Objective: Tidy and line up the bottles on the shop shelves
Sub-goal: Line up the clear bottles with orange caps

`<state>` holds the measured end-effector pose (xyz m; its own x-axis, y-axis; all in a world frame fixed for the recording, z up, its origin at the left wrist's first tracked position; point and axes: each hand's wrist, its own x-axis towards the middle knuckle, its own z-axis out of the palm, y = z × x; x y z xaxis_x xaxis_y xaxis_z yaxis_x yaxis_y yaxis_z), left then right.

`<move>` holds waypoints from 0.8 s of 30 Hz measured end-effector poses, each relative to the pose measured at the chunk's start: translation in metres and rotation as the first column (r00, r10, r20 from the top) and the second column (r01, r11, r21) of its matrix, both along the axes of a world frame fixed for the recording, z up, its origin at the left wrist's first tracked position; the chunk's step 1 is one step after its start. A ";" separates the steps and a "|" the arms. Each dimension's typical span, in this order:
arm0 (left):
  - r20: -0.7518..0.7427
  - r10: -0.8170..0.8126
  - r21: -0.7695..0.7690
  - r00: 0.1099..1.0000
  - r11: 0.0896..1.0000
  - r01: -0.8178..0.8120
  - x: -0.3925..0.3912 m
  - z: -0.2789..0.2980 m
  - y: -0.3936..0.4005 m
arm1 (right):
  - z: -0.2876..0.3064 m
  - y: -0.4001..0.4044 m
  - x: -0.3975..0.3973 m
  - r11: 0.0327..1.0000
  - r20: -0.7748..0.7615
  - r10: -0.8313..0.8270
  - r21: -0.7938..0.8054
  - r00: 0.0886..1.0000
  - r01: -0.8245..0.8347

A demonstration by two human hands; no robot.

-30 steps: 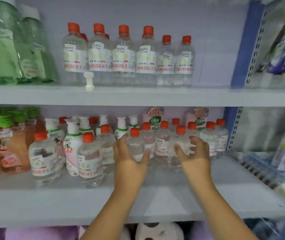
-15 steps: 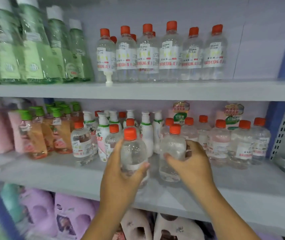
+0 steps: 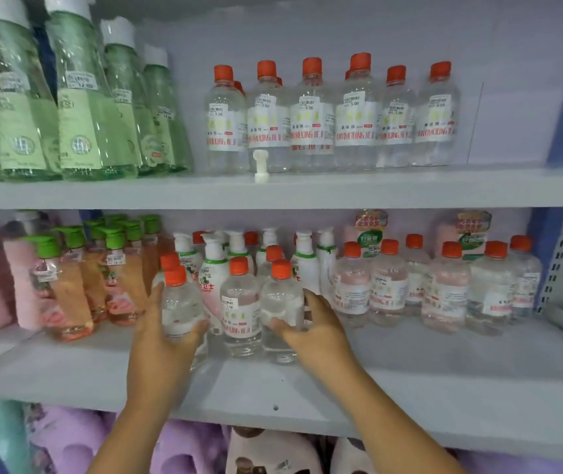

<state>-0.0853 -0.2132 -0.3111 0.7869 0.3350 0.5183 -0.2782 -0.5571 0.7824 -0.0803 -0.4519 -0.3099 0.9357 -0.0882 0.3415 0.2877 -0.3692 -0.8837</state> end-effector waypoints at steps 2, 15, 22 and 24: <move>-0.035 0.041 -0.020 0.999 0.999 -0.041 0.002 -0.001 -0.007 | -0.004 -0.014 -0.003 0.999 -0.047 -0.005 0.045 0.999 0.007; -0.040 -0.369 0.089 0.929 0.924 0.371 0.033 0.042 -0.262 | 0.038 -0.218 -0.001 0.691 0.105 -0.655 -0.317 0.748 0.650; -0.109 -0.236 0.141 0.966 0.958 0.250 0.075 0.023 -0.286 | 0.035 -0.228 0.013 0.521 0.207 -0.664 -0.563 0.719 0.642; -0.105 -0.269 0.119 0.957 0.952 0.281 0.062 0.025 -0.282 | 0.035 -0.223 0.008 0.690 0.109 -0.589 -0.448 0.801 0.569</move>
<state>-0.0237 -0.4953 -0.2857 0.8829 0.0329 0.4684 -0.3693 -0.5677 0.7358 -0.0718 -0.6749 -0.2751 0.7635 -0.4682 0.4448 -0.1462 -0.7962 -0.5871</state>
